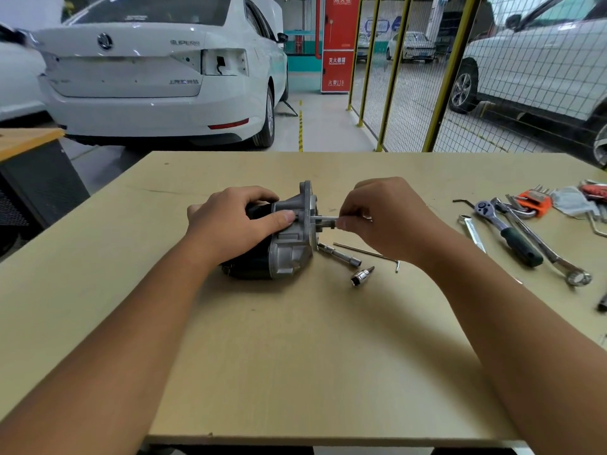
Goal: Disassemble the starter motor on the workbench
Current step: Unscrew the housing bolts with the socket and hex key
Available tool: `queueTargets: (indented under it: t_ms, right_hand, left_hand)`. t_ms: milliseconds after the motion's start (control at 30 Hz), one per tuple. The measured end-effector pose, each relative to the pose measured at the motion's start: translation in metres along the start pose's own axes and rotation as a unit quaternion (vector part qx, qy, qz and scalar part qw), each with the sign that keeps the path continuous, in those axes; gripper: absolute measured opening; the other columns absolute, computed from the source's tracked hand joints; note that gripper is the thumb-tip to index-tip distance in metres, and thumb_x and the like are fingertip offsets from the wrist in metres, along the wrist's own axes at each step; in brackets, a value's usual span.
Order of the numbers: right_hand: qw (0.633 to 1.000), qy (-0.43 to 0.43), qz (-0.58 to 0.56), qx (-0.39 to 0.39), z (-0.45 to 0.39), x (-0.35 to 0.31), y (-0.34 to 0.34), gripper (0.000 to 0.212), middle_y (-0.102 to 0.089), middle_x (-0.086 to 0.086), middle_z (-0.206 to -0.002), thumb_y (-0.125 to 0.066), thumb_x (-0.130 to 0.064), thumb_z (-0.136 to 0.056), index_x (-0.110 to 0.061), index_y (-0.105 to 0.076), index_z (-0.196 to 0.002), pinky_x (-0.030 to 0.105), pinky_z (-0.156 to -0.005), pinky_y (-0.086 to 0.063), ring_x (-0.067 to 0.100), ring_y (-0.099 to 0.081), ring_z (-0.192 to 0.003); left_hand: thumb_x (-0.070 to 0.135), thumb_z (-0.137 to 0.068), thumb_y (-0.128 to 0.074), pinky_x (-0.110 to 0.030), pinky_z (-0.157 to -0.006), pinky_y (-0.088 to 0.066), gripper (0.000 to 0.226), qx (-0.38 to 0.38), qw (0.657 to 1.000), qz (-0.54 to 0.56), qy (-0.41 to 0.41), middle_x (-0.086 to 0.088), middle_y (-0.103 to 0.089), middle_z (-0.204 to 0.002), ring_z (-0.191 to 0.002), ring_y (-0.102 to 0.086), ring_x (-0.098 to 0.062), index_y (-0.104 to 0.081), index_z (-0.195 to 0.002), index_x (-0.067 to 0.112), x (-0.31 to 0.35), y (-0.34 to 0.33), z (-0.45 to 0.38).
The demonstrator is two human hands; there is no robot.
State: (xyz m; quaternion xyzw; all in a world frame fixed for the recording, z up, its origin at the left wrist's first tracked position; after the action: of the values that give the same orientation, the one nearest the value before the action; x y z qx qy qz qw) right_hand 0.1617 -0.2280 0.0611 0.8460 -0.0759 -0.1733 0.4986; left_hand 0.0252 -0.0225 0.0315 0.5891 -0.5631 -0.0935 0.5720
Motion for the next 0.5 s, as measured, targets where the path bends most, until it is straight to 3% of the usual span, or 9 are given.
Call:
queueTargets:
  t_ms: [133, 267, 400, 500]
  right_hand:
    - [1.0, -0.007, -0.016, 0.012, -0.0004, -0.0001, -0.0012, 0.013, -0.06, -0.013, -0.077, -0.081, -0.031, -0.081, -0.021, -0.072, -0.082, 0.035, -0.066, -0.051, 0.007, -0.055, -0.071]
    - [0.999, 0.012, -0.036, 0.018, 0.0007, -0.0019, -0.0027, 0.016, -0.058, -0.007, -0.072, -0.071, -0.032, -0.091, -0.018, -0.071, -0.083, 0.025, -0.06, -0.037, 0.005, -0.052, -0.067]
    - [0.999, 0.005, -0.036, -0.005, -0.0019, -0.0019, -0.0044, 0.019, -0.058, 0.002, -0.082, -0.062, -0.021, -0.097, -0.009, -0.075, -0.092, 0.034, -0.072, -0.045, 0.021, -0.056, -0.078]
    - [1.0, 0.006, 0.015, -0.006, -0.0025, -0.0039, -0.0031, 0.019, -0.058, -0.004, -0.087, -0.062, -0.026, -0.097, -0.013, -0.075, -0.095, 0.042, -0.079, -0.048, 0.023, -0.057, -0.086]
  left_hand:
    - [0.094, -0.059, -0.046, -0.043, -0.095, -0.032, 0.071, -0.006, 1.0, -0.003, -0.004, 0.024, -0.069, -0.112, -0.113, -0.059, -0.013, -0.067, -0.112, 0.053, -0.0003, 0.0003, 0.0002]
    - [0.092, -0.066, -0.042, -0.043, -0.094, -0.029, 0.061, -0.002, 1.0, 0.007, -0.005, 0.03, -0.068, -0.106, -0.108, -0.056, -0.009, -0.067, -0.107, 0.054, 0.0, -0.0004, 0.0]
    - [0.089, -0.068, -0.044, -0.041, -0.092, -0.028, 0.058, 0.002, 1.0, 0.004, -0.003, 0.029, -0.069, -0.107, -0.106, -0.055, -0.008, -0.067, -0.107, 0.053, -0.0001, -0.0009, -0.0011]
    - [0.09, -0.067, -0.046, -0.041, -0.092, -0.027, 0.061, 0.0, 1.0, 0.009, -0.002, 0.03, -0.069, -0.108, -0.108, -0.056, -0.007, -0.068, -0.11, 0.052, -0.0004, -0.0004, -0.001]
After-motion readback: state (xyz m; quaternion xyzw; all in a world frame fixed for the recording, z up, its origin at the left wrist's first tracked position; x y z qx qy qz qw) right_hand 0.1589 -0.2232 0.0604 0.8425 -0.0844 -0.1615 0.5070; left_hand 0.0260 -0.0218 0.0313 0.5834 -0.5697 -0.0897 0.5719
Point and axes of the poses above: each hand's wrist, its own z-axis away from the middle knuckle, its own y-axis out of the back of the hand, x = y × z, the point moved 2 cm from there along -z, towards the middle knuckle
